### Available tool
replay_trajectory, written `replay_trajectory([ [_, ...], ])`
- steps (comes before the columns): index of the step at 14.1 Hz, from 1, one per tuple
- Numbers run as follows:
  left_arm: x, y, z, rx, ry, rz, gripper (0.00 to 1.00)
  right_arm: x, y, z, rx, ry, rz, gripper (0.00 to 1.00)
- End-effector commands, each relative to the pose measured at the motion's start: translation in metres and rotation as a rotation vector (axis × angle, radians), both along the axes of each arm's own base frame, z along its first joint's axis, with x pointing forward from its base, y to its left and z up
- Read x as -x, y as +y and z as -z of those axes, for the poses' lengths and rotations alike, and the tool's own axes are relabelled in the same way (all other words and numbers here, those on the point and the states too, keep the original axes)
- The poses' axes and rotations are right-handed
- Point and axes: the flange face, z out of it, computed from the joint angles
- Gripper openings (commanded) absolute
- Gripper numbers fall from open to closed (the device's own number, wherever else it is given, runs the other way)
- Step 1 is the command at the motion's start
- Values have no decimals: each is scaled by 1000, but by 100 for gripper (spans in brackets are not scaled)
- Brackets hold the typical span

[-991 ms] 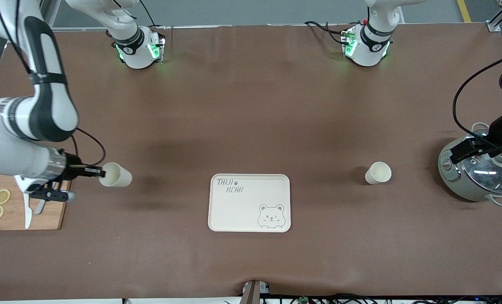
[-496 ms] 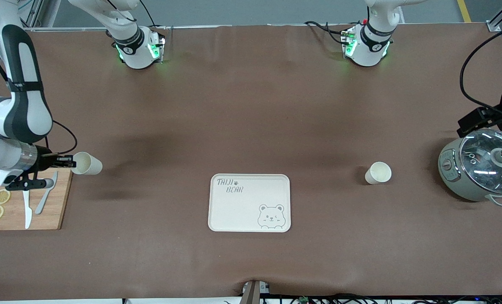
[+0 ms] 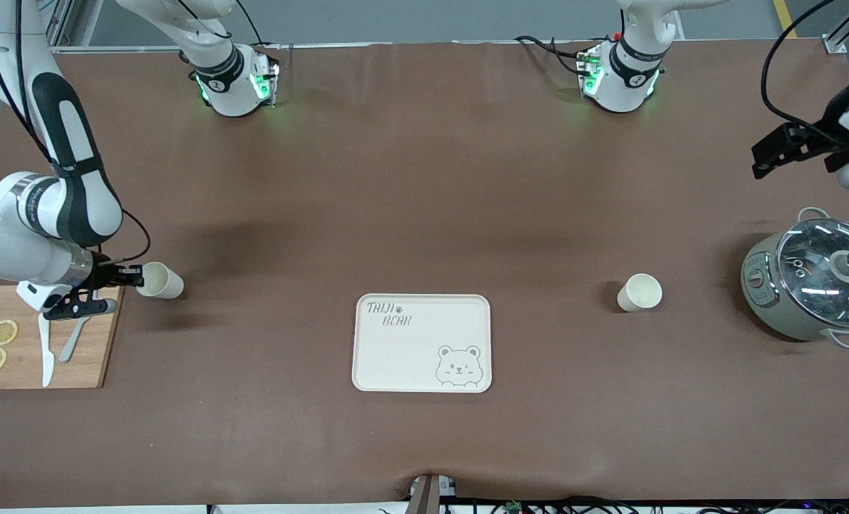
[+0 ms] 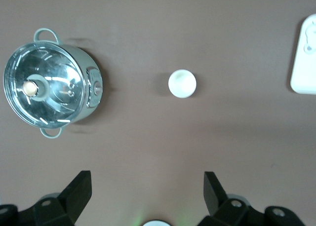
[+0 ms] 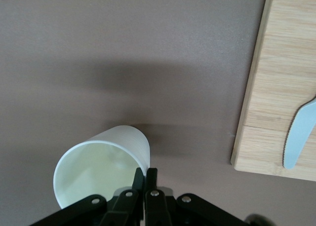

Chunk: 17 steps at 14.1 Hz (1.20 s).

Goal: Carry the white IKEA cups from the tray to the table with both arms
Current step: 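Set the cup down beside the cutting board and open the right gripper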

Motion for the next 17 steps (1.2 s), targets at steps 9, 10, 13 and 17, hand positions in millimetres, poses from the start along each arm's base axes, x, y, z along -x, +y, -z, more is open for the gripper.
replay_trajectory([
  [9,35,-1,14,42,18,4,100,9,-11,18,-8,7,-19,43],
  [10,35,-1,13,42,15,4,100,10,-11,18,-11,16,-16,45],
  [13,35,1,11,42,10,-1,100,11,-7,12,-23,43,-21,51],
  [17,26,0,9,46,-5,2,100,-3,-6,-22,-43,93,-23,68],
])
